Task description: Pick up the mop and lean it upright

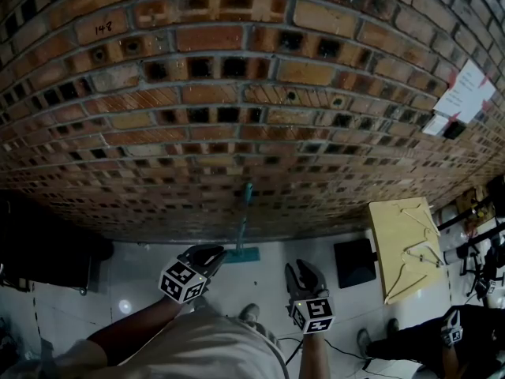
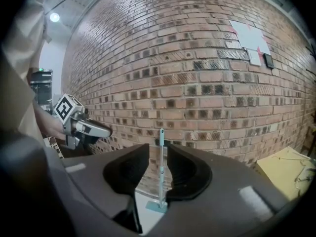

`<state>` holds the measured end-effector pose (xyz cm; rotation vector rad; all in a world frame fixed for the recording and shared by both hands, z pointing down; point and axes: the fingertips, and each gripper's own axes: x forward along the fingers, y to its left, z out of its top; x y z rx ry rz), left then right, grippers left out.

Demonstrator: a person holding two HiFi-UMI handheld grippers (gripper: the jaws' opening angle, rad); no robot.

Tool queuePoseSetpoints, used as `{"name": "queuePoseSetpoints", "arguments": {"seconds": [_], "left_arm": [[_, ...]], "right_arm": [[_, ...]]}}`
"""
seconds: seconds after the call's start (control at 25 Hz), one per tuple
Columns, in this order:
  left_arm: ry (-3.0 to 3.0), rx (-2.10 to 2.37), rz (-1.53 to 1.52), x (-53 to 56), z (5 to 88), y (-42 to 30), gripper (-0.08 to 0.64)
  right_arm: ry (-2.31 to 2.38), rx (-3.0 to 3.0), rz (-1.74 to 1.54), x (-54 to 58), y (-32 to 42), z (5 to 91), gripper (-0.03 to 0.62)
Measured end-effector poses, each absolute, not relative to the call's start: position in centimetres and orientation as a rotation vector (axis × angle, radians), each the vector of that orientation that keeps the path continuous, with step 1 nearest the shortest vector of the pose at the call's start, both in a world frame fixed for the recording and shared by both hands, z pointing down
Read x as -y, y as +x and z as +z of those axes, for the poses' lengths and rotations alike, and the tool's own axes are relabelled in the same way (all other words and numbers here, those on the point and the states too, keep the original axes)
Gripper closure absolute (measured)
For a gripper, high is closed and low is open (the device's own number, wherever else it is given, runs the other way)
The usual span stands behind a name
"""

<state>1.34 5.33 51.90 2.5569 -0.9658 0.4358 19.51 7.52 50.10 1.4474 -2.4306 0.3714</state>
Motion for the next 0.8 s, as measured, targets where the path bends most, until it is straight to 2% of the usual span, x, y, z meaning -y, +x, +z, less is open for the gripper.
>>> {"name": "queuePoseSetpoints", "arguments": {"seconds": [0.6,0.8], "left_arm": [[2.550,0.984,0.438,-5.66,51.87,0.99,0.494],[2.551,0.984,0.441,-5.63,51.91,1.10,0.494]], "right_arm": [[1.453,2.433,0.356,-7.57,19.67,49.85,0.482],[1.443,2.421,0.345,-7.67,19.63,50.18,0.500]]}}
